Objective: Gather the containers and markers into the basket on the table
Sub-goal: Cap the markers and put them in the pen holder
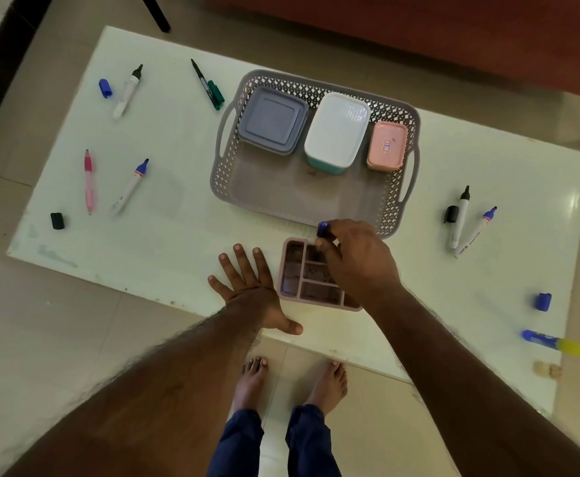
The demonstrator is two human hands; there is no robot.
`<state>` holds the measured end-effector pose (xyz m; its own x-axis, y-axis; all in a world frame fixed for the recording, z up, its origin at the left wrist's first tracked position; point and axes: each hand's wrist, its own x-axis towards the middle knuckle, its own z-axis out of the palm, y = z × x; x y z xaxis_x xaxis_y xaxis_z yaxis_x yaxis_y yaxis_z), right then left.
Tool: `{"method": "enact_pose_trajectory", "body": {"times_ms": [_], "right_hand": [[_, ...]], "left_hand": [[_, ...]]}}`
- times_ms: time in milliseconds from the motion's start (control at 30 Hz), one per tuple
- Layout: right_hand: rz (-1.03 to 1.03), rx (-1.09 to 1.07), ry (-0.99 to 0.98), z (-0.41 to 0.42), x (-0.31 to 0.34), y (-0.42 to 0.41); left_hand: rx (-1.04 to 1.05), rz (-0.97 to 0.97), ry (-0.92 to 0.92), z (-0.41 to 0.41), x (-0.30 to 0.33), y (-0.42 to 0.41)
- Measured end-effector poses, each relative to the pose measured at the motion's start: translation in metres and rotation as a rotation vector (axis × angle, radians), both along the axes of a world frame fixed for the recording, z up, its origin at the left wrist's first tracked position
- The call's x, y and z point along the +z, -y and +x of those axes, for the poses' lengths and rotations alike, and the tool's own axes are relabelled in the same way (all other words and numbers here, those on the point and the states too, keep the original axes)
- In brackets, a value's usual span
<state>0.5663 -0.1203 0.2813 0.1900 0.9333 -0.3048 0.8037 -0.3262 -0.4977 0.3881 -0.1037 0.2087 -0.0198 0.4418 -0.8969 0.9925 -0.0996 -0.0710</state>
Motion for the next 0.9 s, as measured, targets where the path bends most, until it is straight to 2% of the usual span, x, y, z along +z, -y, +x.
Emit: {"method": "enact_pose_trajectory", "body": {"times_ms": [367,567,700,900], "right_hand": [[-0.054,-0.057,-0.089,0.002,-0.008,0.002],[0.07,-0.155,-0.123,0.015,-0.003,0.01],[0.168,-0.364,-0.064,0.046,-0.001,0.034],[0.057,-0.826,0.008,0.127,-0.014,0.061]], "left_hand": [[0.014,0.0,-0.005,0.001,0.0,-0.001],[0.023,-0.014,0.009,0.002,0.006,-0.003],[0.017,-0.038,0.013,0.004,0.011,-0.003],[0.009,-0.061,0.014,0.009,0.022,0.0]]}}
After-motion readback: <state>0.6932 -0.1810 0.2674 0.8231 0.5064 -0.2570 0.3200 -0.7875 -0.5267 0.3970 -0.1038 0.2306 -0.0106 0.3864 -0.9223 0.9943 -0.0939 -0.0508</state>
